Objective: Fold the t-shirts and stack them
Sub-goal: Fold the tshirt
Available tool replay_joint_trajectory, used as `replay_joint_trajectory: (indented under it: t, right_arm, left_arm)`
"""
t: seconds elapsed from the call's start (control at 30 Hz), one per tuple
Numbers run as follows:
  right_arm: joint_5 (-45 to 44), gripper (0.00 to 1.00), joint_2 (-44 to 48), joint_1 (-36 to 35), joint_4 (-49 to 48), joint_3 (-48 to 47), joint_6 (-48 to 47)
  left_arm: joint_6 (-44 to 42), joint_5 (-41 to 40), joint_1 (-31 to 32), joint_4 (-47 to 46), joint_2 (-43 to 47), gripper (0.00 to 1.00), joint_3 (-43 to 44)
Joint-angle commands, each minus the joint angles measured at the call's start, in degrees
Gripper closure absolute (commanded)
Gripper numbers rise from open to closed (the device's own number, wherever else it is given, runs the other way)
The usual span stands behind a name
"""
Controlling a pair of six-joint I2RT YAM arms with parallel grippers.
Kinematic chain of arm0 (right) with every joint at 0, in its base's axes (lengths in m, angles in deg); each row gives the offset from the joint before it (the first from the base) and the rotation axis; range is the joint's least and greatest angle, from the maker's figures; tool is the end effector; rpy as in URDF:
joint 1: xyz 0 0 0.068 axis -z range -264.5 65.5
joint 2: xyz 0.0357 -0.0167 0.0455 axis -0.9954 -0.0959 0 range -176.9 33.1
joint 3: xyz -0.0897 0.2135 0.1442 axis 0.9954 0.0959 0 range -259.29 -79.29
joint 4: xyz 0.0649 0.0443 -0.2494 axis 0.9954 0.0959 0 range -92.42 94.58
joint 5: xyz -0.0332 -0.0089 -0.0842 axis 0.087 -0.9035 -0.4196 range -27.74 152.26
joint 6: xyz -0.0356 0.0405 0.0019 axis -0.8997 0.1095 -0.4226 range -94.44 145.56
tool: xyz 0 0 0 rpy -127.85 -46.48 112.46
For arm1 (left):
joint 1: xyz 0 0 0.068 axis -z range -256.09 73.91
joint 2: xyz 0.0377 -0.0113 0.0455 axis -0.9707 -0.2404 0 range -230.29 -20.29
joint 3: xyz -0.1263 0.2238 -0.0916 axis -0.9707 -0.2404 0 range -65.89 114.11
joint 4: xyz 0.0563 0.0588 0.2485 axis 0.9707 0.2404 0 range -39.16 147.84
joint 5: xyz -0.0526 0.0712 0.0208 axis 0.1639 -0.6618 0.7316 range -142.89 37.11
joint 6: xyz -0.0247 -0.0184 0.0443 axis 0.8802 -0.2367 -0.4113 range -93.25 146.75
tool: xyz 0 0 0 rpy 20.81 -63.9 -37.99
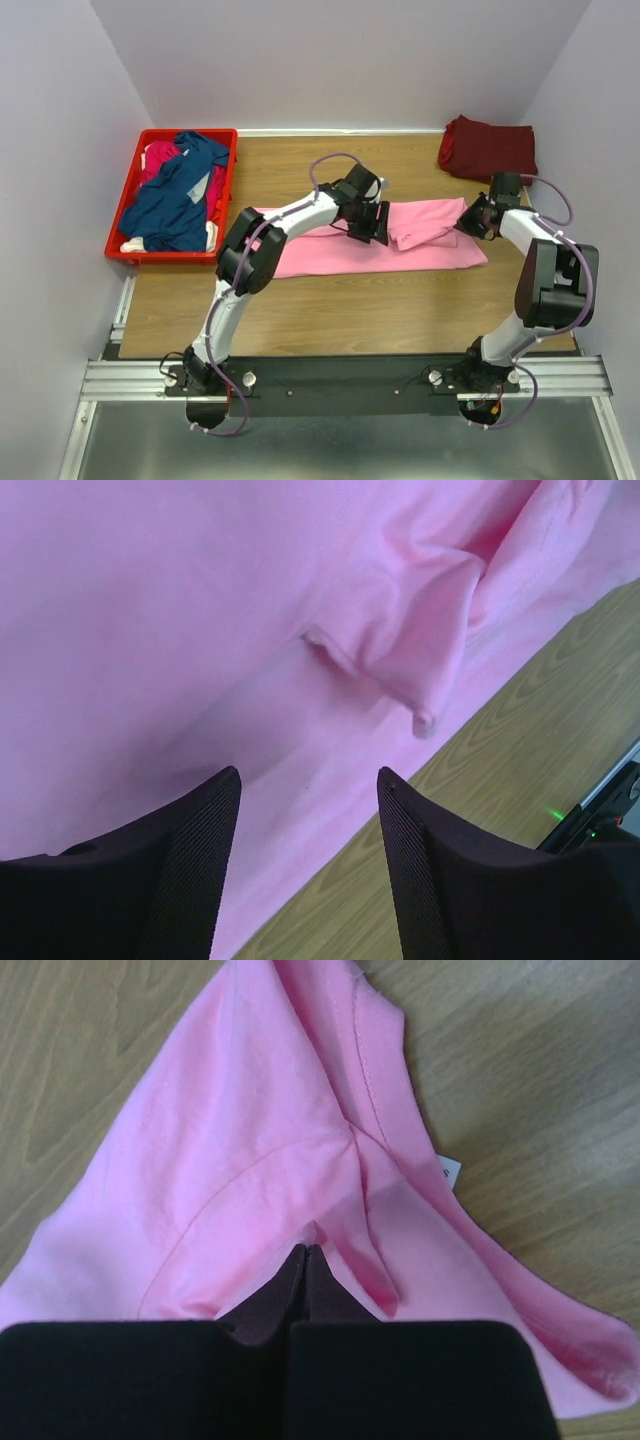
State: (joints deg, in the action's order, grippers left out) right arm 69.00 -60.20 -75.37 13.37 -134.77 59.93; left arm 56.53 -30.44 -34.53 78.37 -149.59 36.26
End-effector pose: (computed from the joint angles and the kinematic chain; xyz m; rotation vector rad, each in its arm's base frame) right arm 0.3271 -0.0482 0.1861 0.8911 2.3657 0.3269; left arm 0.3609 -0.3382 0.1722 0.4484 2.6782 -0.9402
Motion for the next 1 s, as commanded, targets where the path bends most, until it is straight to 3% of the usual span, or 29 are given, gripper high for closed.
replay_joint_trajectory:
  t: [0.0, 0.13, 0.23, 0.37, 0.47, 0.7, 0.97]
  right_arm:
    - [0.73, 0.96, -2.50, 0.45, 0.03, -2.96, -0.97]
    - [0.81, 0.95, -3.12, 0.45, 0.12, -4.02, -1.59]
    - [1.78, 0.95, -2.16, 0.45, 0.12, -3.58, -2.03]
    - [2.83, 0.95, -0.40, 0.45, 0.12, -1.83, -1.85]
    - [3.54, 0.95, 1.00, 0.54, 0.12, -0.33, -1.50]
    - [3.98, 0.95, 6.00, 0.46, 0.73, 4.49, -0.36]
    - [4.60, 0.95, 13.13, 0.45, 4.33, 7.40, -1.58]
  left_arm:
    - [-1.48, -2.32, -1.39, -1.25, 7.38, 0.34, -2.83]
    - [-3.23, -6.98, -1.57, -1.42, 10.64, 0.26, -5.03]
    - [-7.88, -11.89, 0.09, -3.44, 12.57, 0.25, -6.08]
    - [-18.51, -32.58, 6.57, -13.77, 17.04, 0.25, -11.41]
    - [-28.24, -41.14, 11.42, -22.92, 19.68, 0.27, -16.87]
    - [-40.31, -41.80, 18.46, -27.26, 18.21, 0.37, -15.84]
    - [-40.06, -40.21, 20.49, -26.56, 17.06, 0.41, -17.06]
